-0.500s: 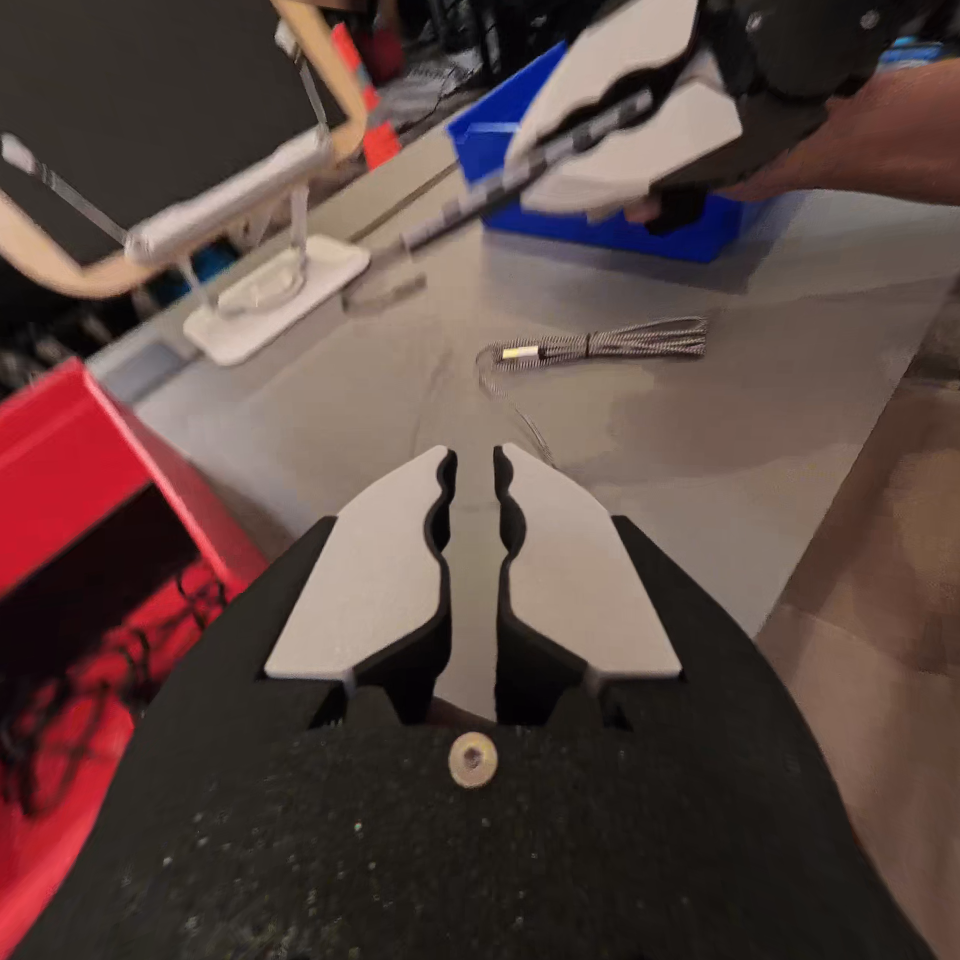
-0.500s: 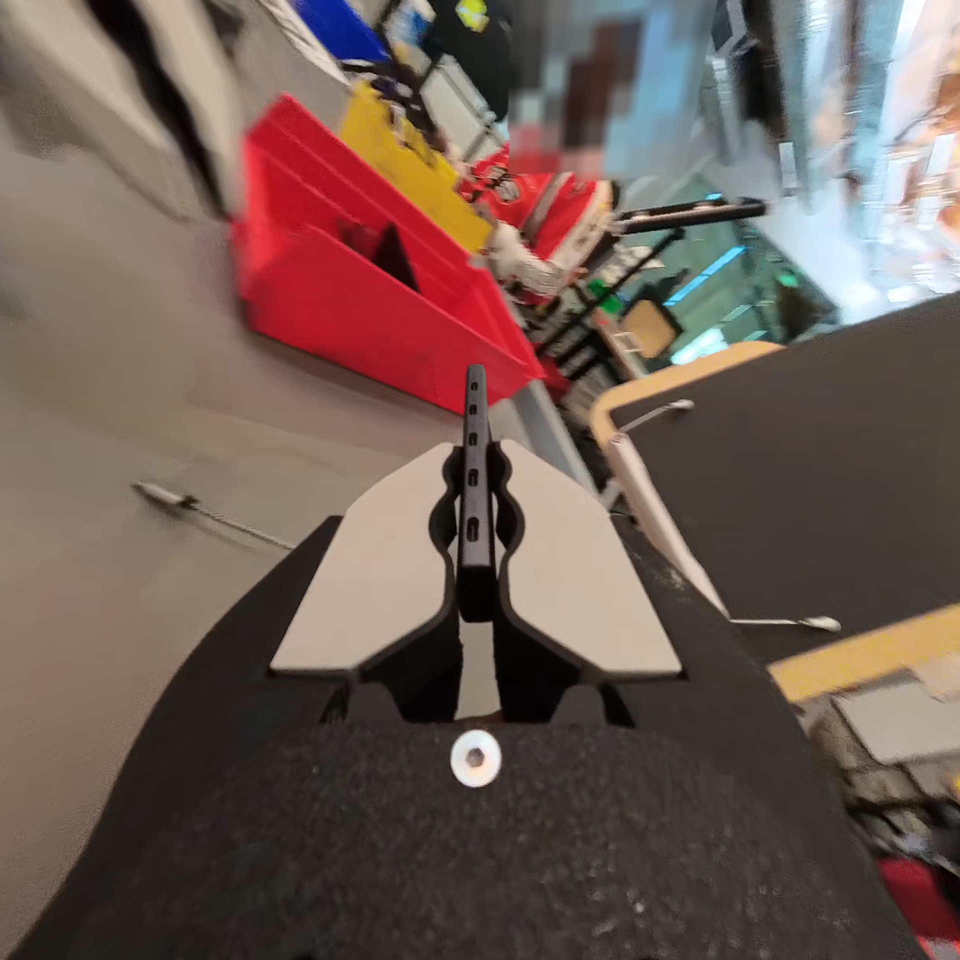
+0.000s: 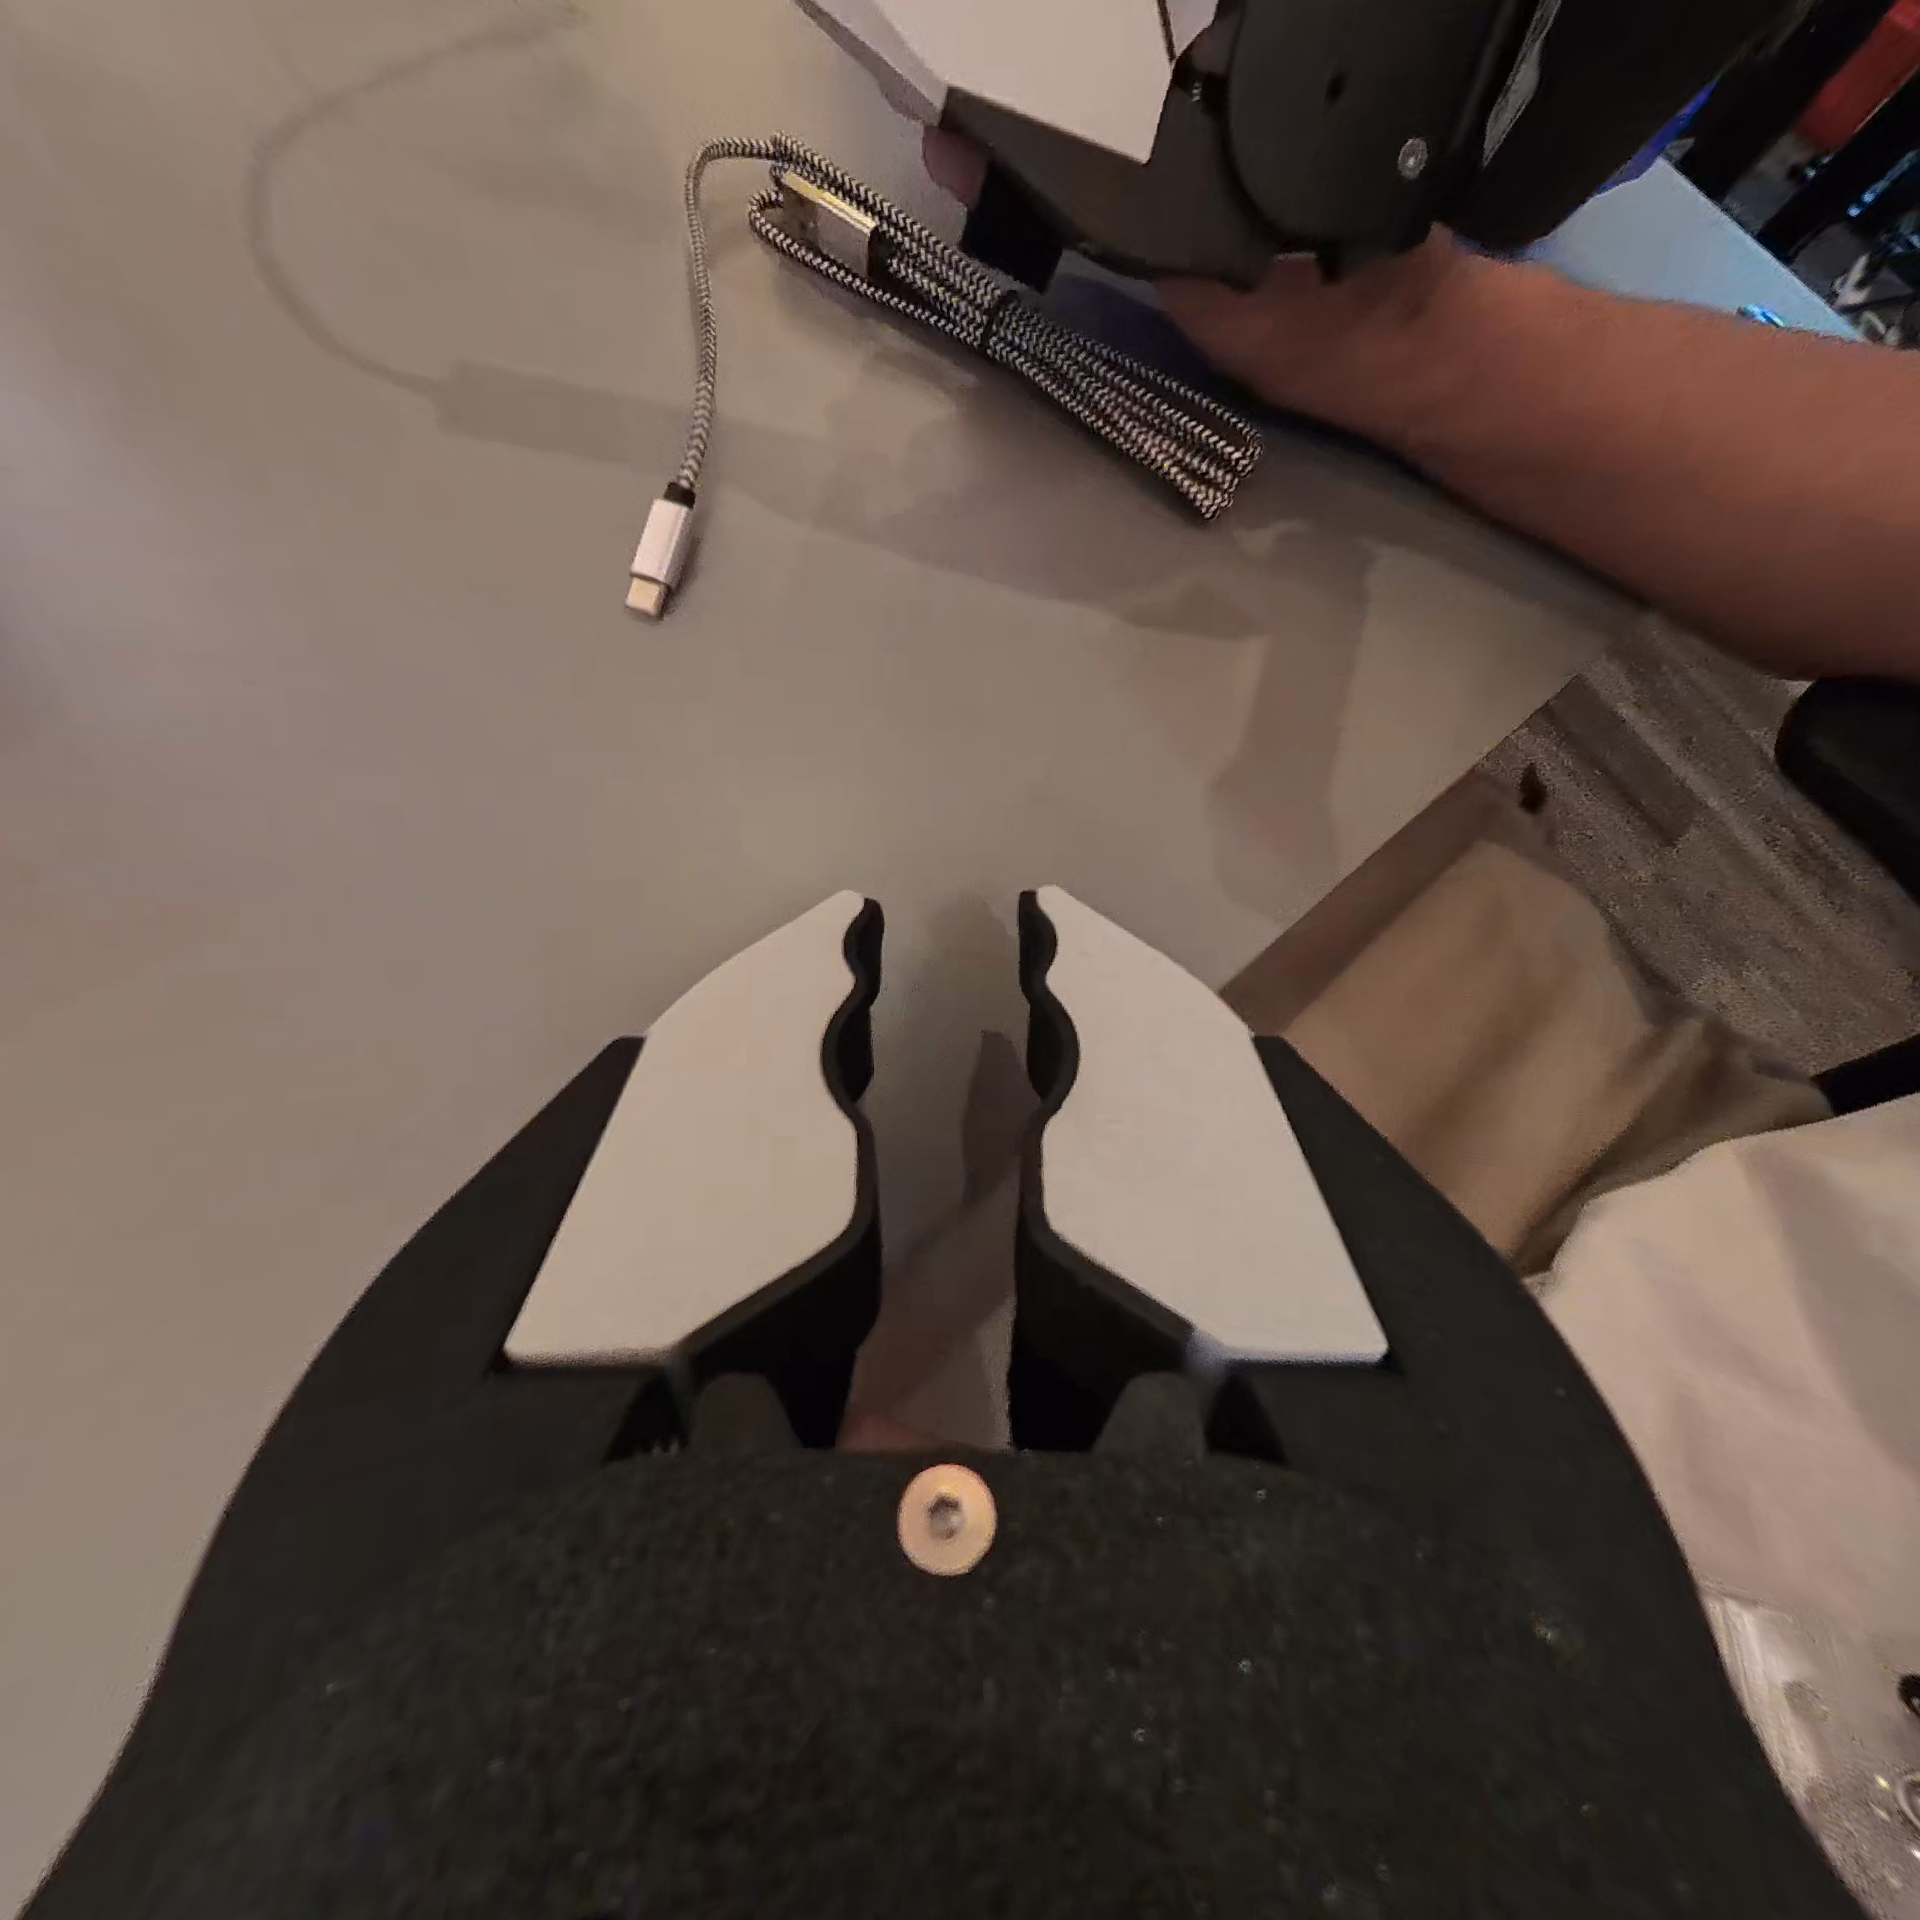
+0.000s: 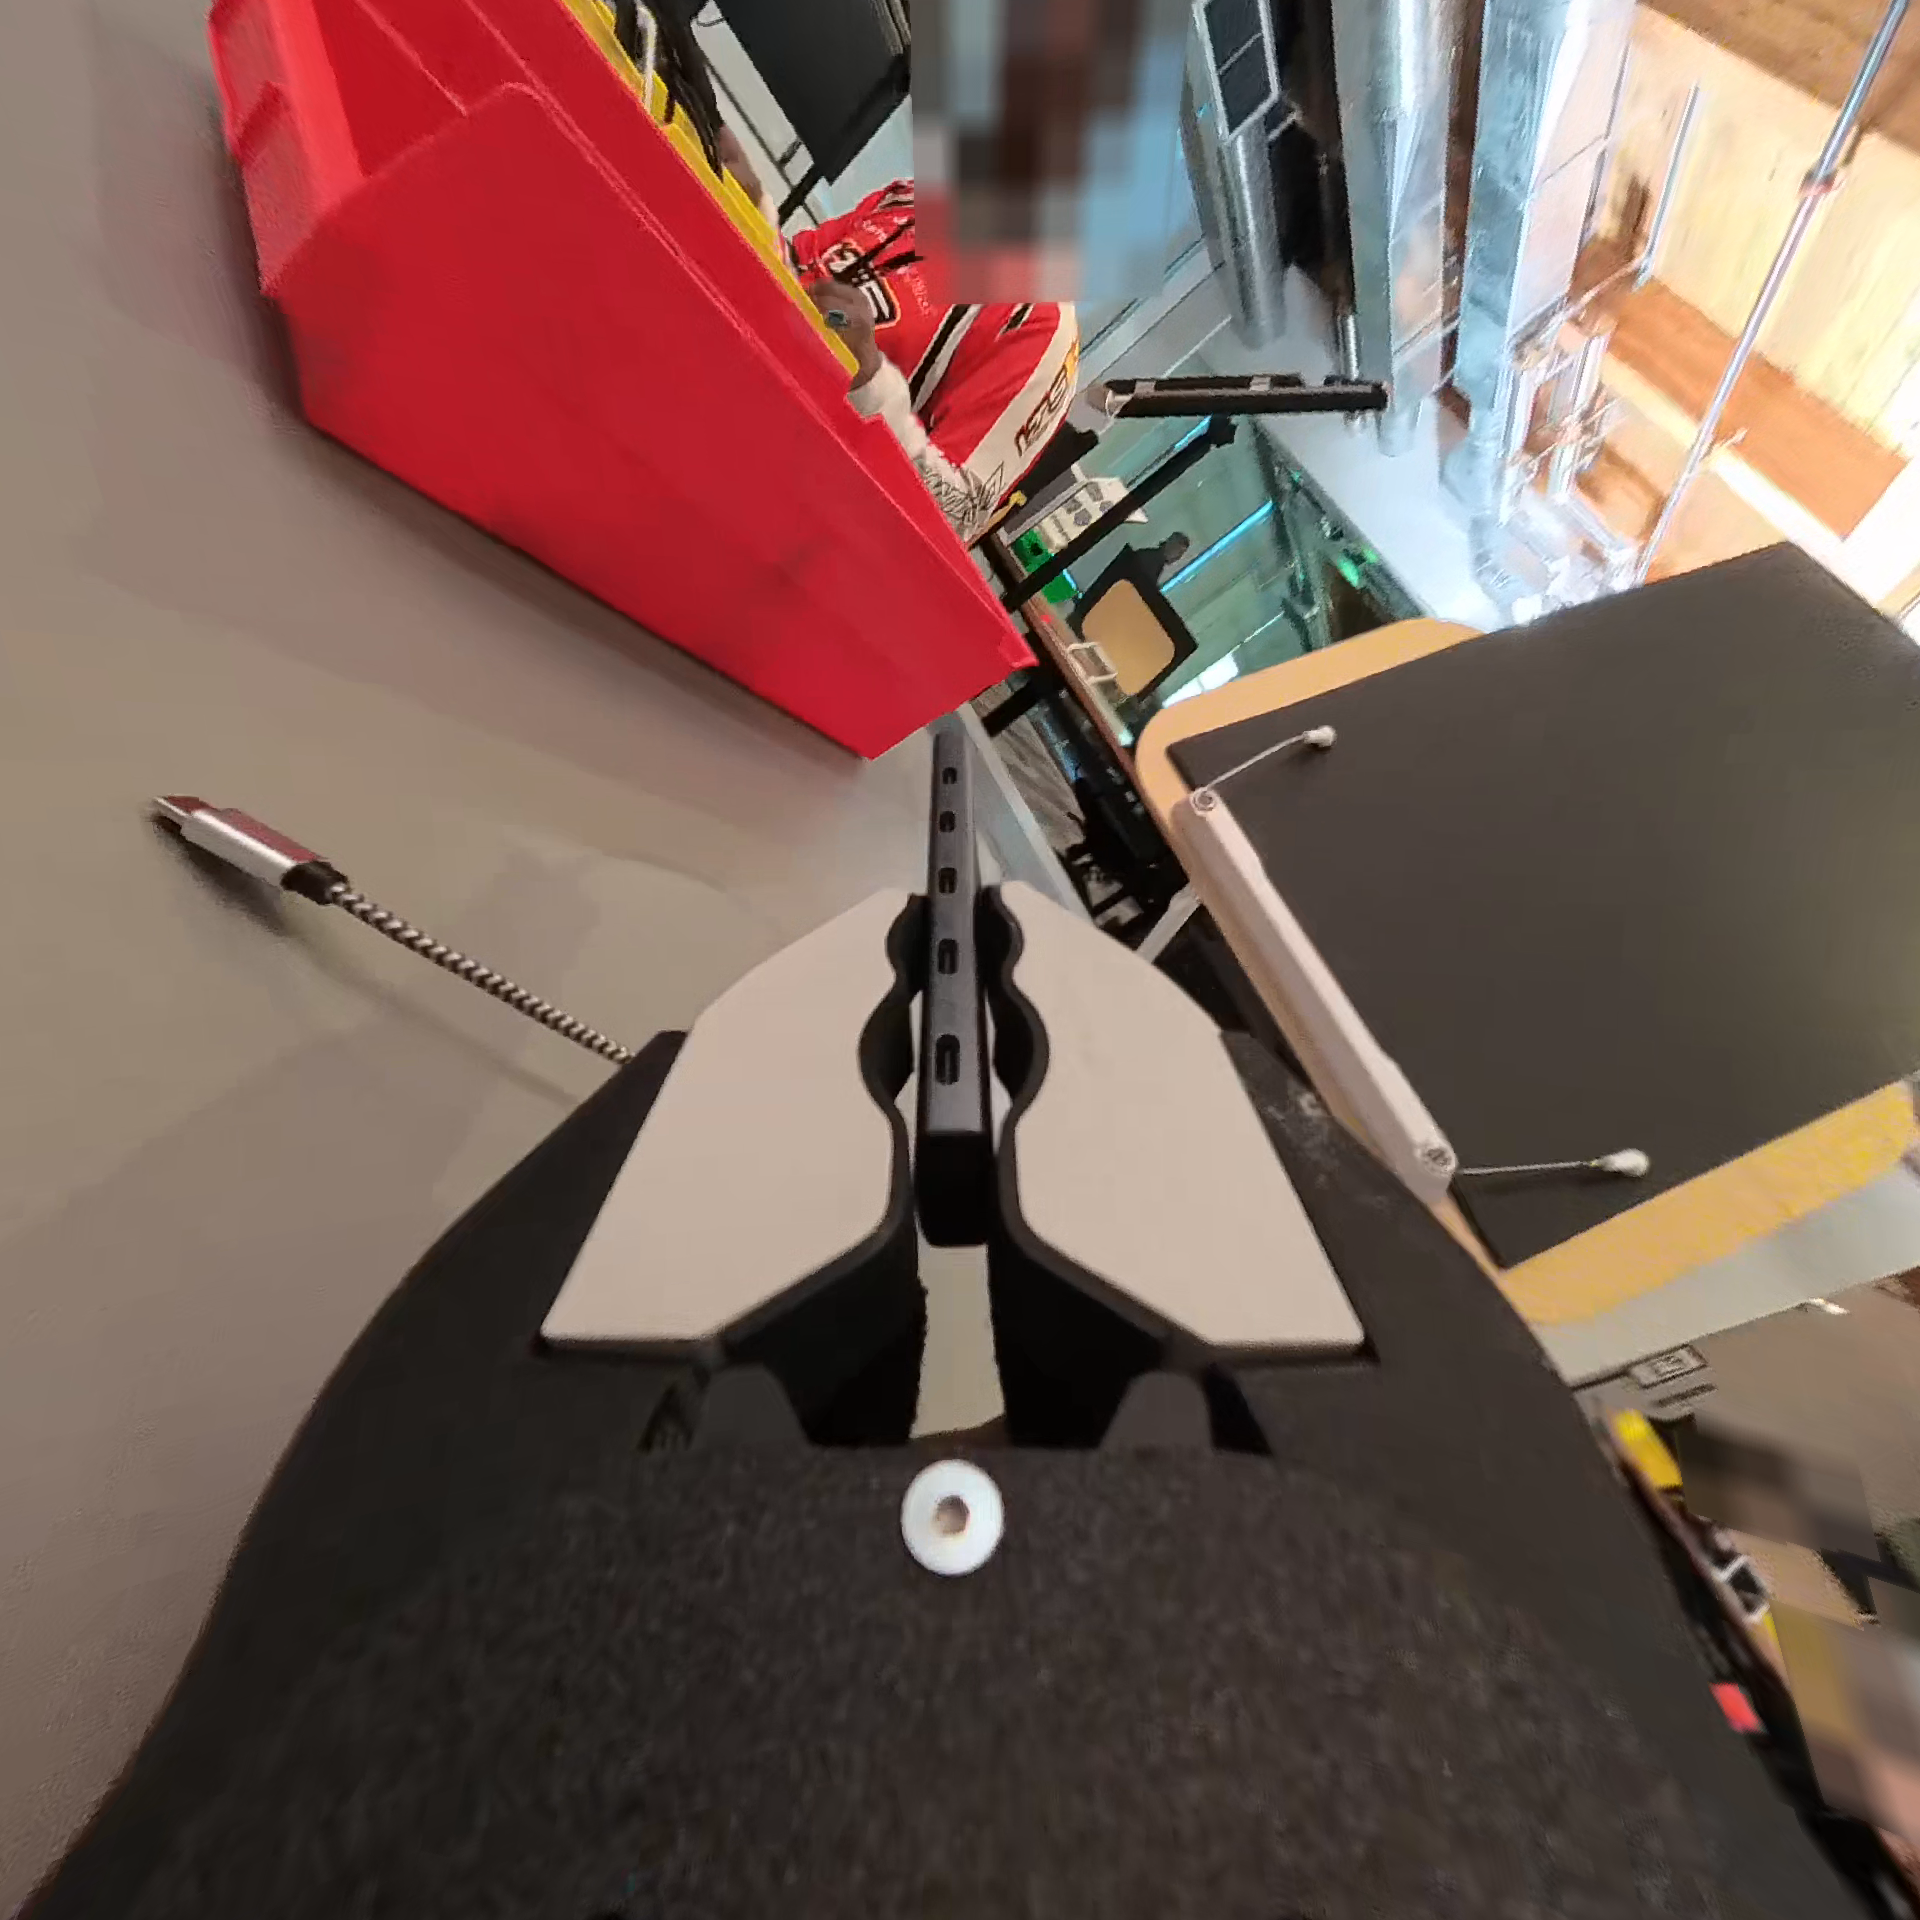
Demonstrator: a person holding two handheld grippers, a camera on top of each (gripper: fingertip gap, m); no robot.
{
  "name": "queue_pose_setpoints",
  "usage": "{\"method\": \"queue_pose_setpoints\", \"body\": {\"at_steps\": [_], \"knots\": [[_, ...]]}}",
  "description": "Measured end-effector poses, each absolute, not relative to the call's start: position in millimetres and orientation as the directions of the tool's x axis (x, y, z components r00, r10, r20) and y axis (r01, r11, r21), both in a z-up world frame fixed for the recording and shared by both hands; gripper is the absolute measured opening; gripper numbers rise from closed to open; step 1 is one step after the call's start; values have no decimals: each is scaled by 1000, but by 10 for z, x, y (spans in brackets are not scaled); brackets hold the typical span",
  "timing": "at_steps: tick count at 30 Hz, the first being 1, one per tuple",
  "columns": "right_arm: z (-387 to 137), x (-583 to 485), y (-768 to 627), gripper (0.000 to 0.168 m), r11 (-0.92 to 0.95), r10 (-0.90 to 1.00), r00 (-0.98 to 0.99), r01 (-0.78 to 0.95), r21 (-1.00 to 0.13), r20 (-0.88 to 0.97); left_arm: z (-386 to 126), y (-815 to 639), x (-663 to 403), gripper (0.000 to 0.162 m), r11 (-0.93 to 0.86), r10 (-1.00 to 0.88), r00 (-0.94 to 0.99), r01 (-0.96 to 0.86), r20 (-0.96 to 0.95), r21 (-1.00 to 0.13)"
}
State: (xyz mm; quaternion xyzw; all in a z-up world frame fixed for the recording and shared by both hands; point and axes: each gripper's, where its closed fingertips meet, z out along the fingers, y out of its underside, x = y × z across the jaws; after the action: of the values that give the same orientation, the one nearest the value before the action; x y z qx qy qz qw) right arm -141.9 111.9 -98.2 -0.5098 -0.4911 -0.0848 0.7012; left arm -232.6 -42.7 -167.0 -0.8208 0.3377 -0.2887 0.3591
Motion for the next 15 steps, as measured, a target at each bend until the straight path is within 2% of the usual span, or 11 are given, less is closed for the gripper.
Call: {"method": "queue_pose_setpoints", "body": {"at_steps": [4,8,13,14,15], "knots": [[-959,-1333,1164,10,436,409,544,589,-681,733,-1597,-50,-2266,25,-423,-780,617,-401,101,-813],[-927,-1300,1172,10,425,419,568,566,-706,708,-1647,436,-2148,32,-388,-809,588,-503,23,-772],[-920,-1251,1151,10,421,421,572,565,-710,704,-1907,656,-1974,31,-323,-858,508,-639,-68,-698],[-909,-1244,1150,10,420,419,575,563,-711,703,-1930,610,-1935,25,-319,-872,487,-644,-50,-696],[-902,-1241,1148,10,420,420,576,562,-713,701,-1934,567,-1912,11,-315,-882,470,-647,-38,-695]]}}
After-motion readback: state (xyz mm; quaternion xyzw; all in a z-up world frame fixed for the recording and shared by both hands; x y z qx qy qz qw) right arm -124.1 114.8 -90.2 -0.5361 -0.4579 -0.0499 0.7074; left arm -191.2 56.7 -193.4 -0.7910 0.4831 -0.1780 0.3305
